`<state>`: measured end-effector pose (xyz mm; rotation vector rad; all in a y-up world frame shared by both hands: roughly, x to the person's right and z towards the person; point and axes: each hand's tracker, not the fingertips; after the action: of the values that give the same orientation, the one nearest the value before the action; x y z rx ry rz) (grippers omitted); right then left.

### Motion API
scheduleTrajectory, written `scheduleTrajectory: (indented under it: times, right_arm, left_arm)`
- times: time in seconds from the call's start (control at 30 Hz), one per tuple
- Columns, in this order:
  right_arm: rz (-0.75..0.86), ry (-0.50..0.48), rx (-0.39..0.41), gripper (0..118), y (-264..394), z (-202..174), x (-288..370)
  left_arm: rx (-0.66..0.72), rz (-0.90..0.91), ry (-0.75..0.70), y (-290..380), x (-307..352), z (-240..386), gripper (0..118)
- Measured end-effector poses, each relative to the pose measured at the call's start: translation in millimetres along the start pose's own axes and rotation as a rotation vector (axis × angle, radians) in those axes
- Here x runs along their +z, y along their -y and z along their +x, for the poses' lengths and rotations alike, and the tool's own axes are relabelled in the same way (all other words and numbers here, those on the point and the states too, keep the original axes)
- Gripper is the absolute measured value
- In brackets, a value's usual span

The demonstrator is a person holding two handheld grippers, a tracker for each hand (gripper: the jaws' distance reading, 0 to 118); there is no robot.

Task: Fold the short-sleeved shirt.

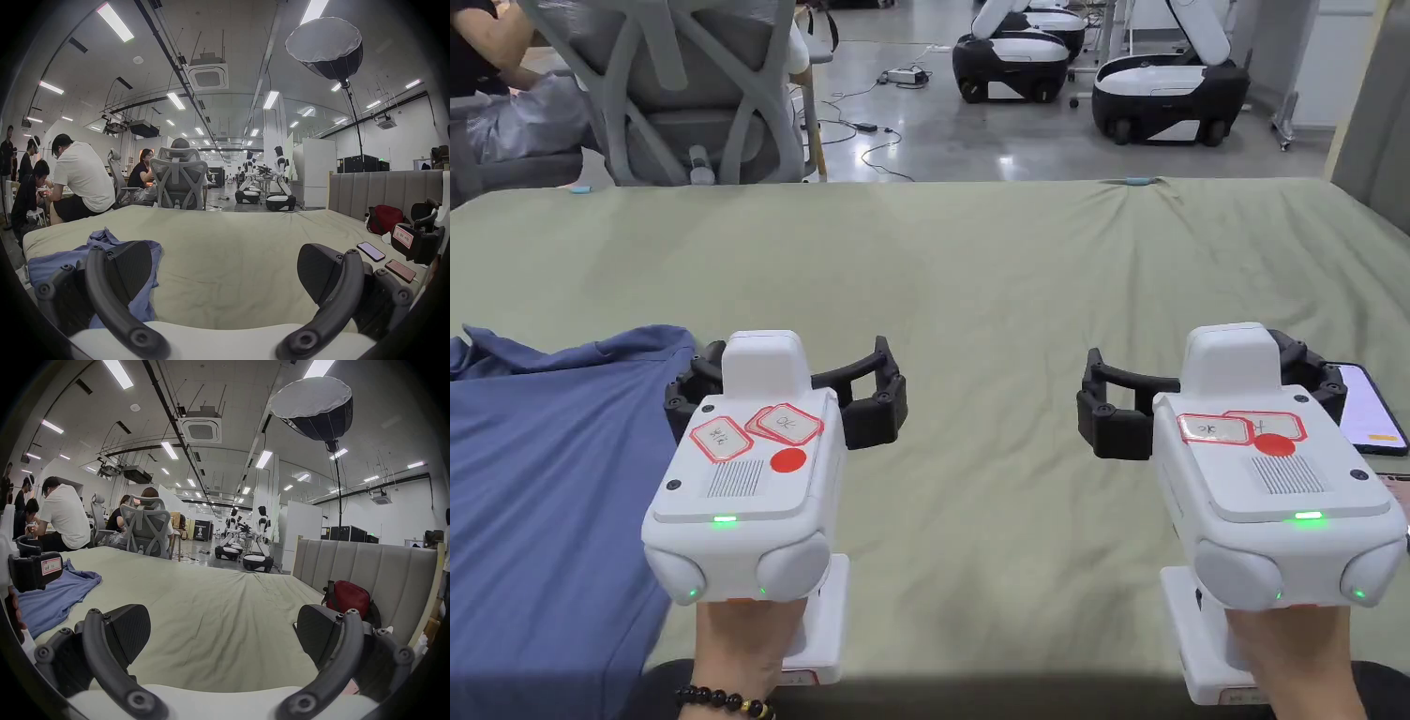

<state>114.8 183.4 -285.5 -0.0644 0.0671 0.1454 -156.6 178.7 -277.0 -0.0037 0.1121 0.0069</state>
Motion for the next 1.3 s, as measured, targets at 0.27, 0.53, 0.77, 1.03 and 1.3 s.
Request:
scheduleTrajectory:
  times: [0.27, 0.53, 0.77, 1.03, 1.3]
  right_arm:
    - [-0.004, 0.014, 0.000, 118, -0.9, -1.4, -3.2]
    - [0.000, 0.016, -0.021, 118, -2.3, 4.1, -4.4]
    - [-0.010, 0.013, -0.018, 118, -1.8, 3.2, -3.9]
    - [-0.011, 0.008, -0.017, 118, -3.2, 2.6, -4.2]
    - [-0.016, 0.005, -0.016, 118, -2.6, 2.9, -3.8]
  left_arm:
    - [-0.016, 0.001, 0.009, -0.1, -0.3, -0.1, 118]
    - [-0.020, 0.001, 0.014, 1.2, 1.3, 1.4, 118]
    - [-0.030, -0.004, 0.021, 1.8, 0.0, 2.6, 118]
    - [-0.037, -0.014, 0.025, 2.2, -2.0, 4.1, 118]
    - [-0.045, -0.022, 0.031, 2.1, -1.5, 6.2, 118]
